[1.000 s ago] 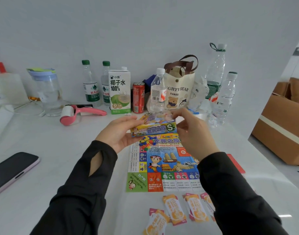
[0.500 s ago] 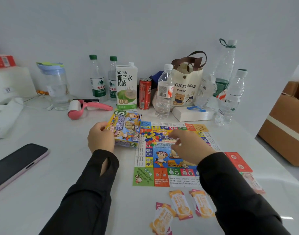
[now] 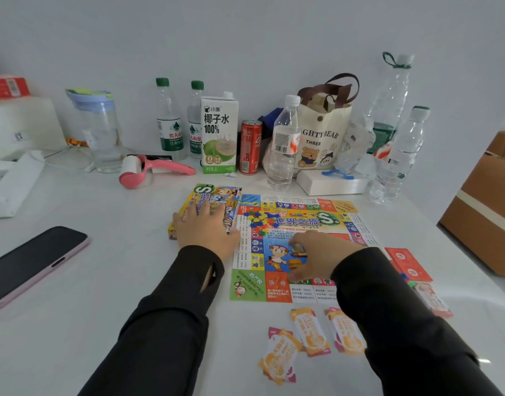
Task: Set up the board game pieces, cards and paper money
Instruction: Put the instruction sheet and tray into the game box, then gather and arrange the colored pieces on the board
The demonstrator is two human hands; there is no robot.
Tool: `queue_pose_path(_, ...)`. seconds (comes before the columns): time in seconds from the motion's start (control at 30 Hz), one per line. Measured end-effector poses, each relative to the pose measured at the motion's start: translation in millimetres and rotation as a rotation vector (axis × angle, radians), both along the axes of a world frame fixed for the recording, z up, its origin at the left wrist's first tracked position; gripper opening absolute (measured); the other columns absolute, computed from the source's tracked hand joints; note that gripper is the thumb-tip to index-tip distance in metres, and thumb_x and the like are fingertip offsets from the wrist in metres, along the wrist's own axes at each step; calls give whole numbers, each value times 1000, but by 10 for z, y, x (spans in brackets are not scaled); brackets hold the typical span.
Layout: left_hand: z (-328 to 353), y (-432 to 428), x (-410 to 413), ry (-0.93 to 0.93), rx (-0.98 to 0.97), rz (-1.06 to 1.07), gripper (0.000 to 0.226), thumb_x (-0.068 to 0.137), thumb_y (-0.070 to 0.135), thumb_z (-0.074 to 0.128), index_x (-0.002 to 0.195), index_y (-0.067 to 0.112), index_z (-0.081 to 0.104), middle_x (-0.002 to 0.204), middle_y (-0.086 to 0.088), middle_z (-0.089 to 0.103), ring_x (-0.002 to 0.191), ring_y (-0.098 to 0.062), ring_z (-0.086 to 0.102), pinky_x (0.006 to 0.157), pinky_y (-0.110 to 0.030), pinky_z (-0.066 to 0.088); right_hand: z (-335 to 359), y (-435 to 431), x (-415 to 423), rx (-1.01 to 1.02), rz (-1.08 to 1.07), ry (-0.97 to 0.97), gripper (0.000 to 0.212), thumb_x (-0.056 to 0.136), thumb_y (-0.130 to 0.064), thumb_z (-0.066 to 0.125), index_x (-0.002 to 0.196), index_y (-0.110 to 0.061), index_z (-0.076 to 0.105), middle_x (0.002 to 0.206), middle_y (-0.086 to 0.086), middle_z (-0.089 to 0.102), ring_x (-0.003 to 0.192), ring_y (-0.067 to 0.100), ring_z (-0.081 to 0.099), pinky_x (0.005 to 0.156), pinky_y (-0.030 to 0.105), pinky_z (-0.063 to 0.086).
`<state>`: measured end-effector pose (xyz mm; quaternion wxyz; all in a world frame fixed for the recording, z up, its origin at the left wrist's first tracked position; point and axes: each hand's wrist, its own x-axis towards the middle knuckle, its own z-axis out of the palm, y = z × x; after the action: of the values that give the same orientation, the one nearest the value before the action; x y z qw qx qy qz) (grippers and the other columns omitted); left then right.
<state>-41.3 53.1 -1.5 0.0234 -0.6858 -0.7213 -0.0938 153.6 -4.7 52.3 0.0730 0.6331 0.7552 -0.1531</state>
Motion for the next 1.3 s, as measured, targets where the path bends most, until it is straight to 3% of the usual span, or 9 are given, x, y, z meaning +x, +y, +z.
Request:
queue_pose_path(0.33, 45, -39, 81, -39, 77, 48, 58, 93, 50, 32, 144, 24, 22, 153, -4, 19, 142, -27, 8, 110, -57, 12, -39, 20, -4, 7, -13, -12, 71, 80, -45, 66, 138, -17, 36, 137, 3, 45, 120, 21, 47, 99, 31, 37)
queue_pose_path(0.43, 103, -99, 168, -40, 211, -57, 48, 94, 42, 34, 138, 22, 37, 148, -2, 29, 141, -24, 12, 110, -55, 13, -36, 2, -6, 21, -6, -14, 72, 81, -44, 65, 140, -17, 34, 141, 4, 43, 124, 22, 44, 101, 32, 35)
queue_pose_path(0.57, 112, -266, 282, -61, 340, -226, 31, 90, 24, 44, 114, 14, 62, 128, -4, 53, 132, -25, 31, 108, -51, 22, 3, -64, 4, 125, -27, 55, 69, 84, -41, 63, 141, -18, 32, 143, 4, 41, 125, 22, 44, 99, 30, 36)
queue_pose_path(0.7, 92, -507, 412, -54, 431, -474, 37, 73, 19, 37, 77, 5, 71, 83, -9, 68, 92, -33, 61, 80, -46, 50, -5, -207, -2, 260, -35, 134, 53, 88, -36, 57, 136, -20, 40, 138, 4, 45, 121, 21, 45, 94, 29, 37)
queue_pose_path(0.8, 86, -726, 494, -14, 423, -586, 44, 71, 22, 30, 67, 7, 71, 65, -5, 62, 70, -29, 60, 61, -36, 52, -63, -405, 15, 315, 4, 166, 44, 91, -34, 54, 132, -20, 46, 135, 2, 47, 122, 19, 44, 97, 28, 35)
queue_pose_path(0.87, 92, -905, 531, -63, 383, -610, 42, 77, 23, 32, 70, 9, 70, 67, -4, 60, 70, -27, 57, 58, -36, 50, -108, -569, 71, 345, 18, 204, 40, 91, -32, 53, 130, -21, 49, 135, 0, 48, 124, 17, 41, 101, 27, 33)
queue_pose_path(1.0, 76, -1261, 507, -172, 213, -563, 32, 88, 40, 41, 98, 22, 65, 95, 7, 56, 97, -12, 46, 78, -25, 38, -211, -852, 206, 372, 42, 281, 40, 88, -30, 60, 127, -26, 53, 144, -5, 38, 135, 12, 27, 109, 25, 20)
queue_pose_path(1.13, 80, -1542, 405, -194, 130, -640, 74, 63, 68, 20, 110, 28, 59, 103, 13, 52, 104, -7, 43, 77, -18, 32, -271, -1040, 252, 307, 65, 307, 44, 81, -37, 67, 123, -31, 55, 150, -8, 26, 139, 12, 14, 114, 35, 17)
queue_pose_path(1.3, 3, -1673, 355, -38, 107, -664, 79, 61, 71, 19, 123, 33, 50, 112, 14, 49, 108, -7, 42, 85, -22, 38, -326, -1120, 272, 255, 68, 258, 50, 77, -44, 69, 124, -35, 53, 152, -8, 19, 142, 14, 6, 115, 44, 15)
